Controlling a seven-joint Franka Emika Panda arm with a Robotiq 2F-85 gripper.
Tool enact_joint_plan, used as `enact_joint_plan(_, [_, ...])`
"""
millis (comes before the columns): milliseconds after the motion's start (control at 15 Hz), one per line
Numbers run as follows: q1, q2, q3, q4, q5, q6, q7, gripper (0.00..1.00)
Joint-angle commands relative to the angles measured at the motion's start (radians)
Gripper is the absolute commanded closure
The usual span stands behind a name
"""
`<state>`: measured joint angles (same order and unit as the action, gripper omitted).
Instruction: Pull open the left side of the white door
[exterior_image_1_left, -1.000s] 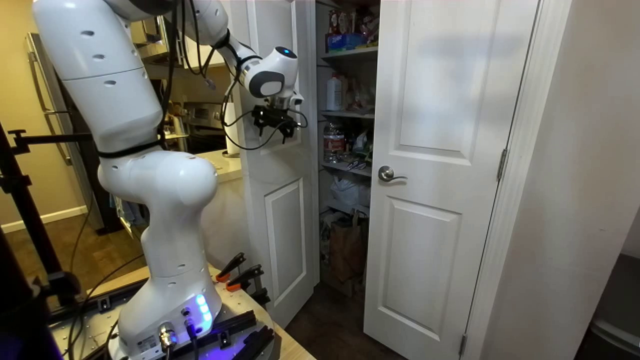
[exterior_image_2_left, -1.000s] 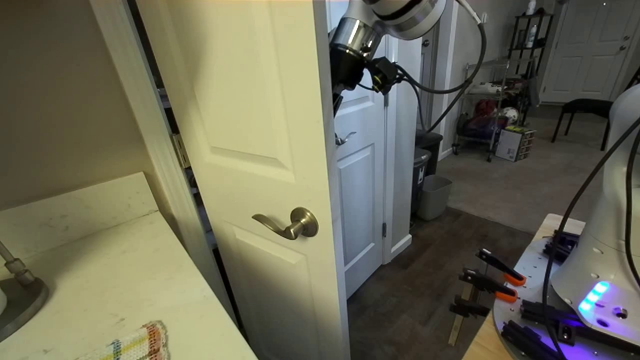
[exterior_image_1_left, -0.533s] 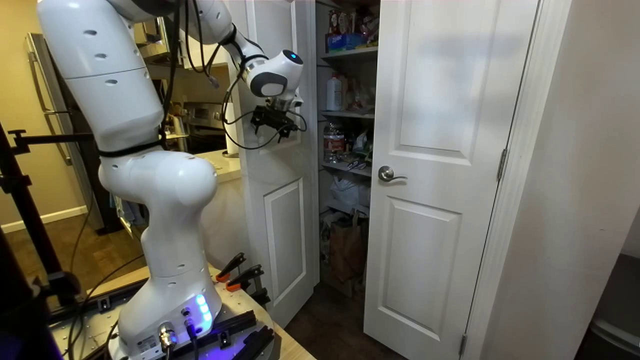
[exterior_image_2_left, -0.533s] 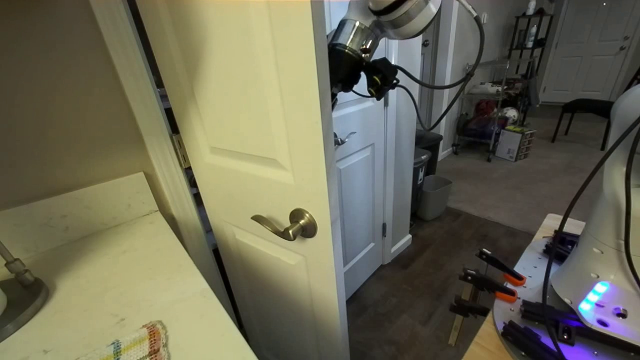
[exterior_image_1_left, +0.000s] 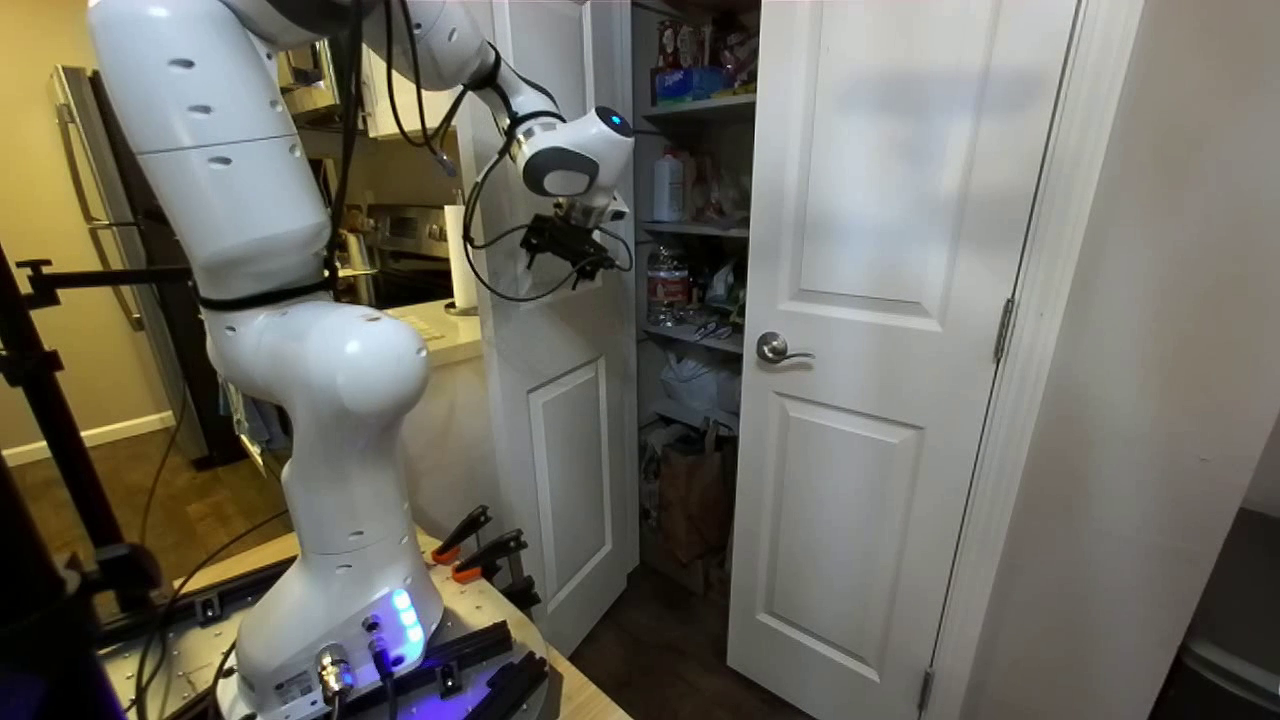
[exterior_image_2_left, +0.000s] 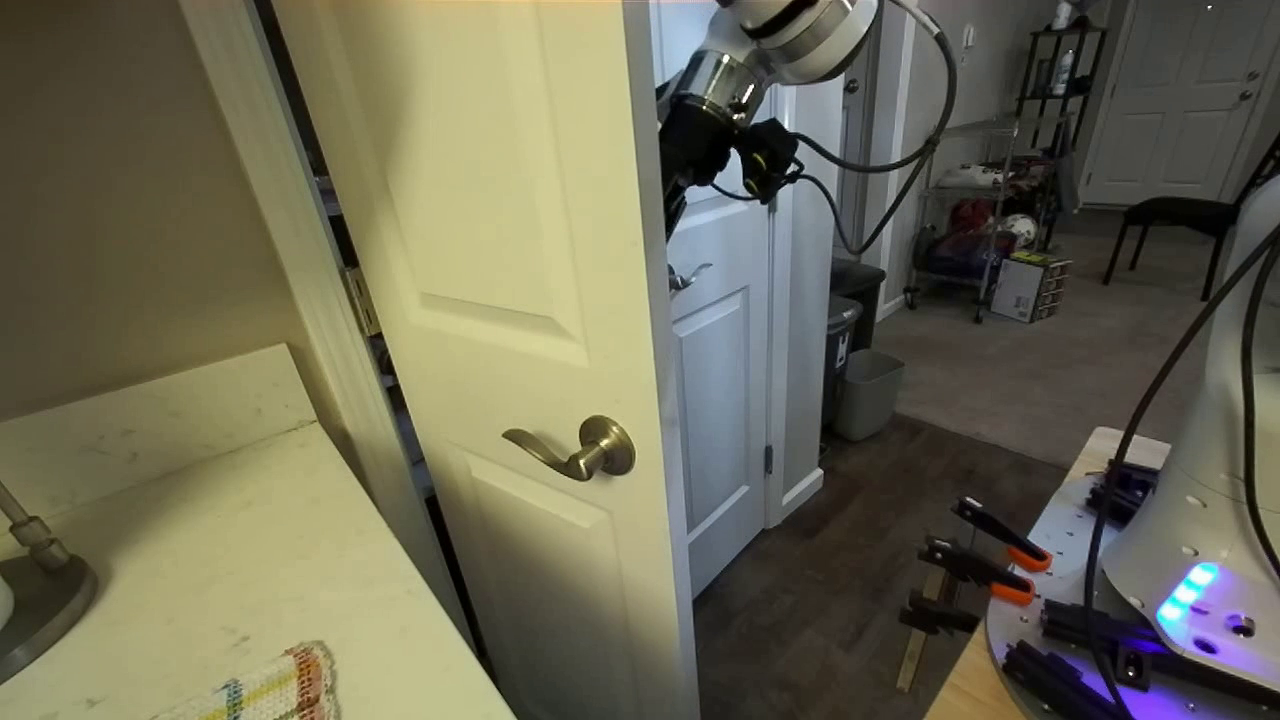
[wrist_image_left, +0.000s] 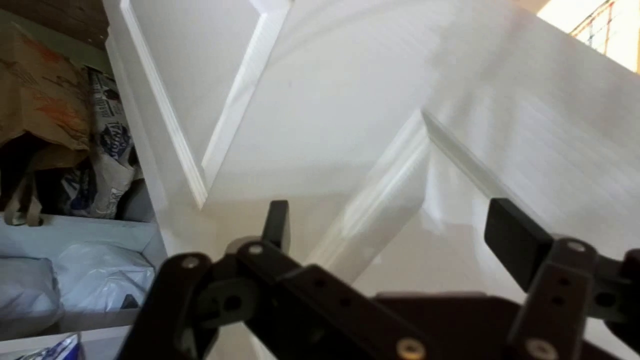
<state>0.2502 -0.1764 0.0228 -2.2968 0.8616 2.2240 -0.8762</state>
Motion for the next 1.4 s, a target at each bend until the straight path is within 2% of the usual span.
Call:
enact_joint_plan(0, [-0.101,0.016,-0.004,0.003,-0.126,0.02,0.058,0.0])
enact_joint_plan(267, [-0.204,0.035,-0.065,0.035,-0.315,-0.026,0.127,0.0])
enact_joint_plan(400, [-0.235,0.054,-0.103,0.073,-0.361,-0.067,0.11,0.0])
enact_joint_plan(467, [-0.211,0.026,-0.087,0.024,-0.313,-0.02,0.086,0.0])
enact_joint_plan(667, [-0.237,0.038,-0.11,0.053,-0.333,-0.047,0.085,0.0])
enact_joint_plan(1333, [-0.234,0.047,-0.103,0.058,-0.333,-0.048,0.085,0.0])
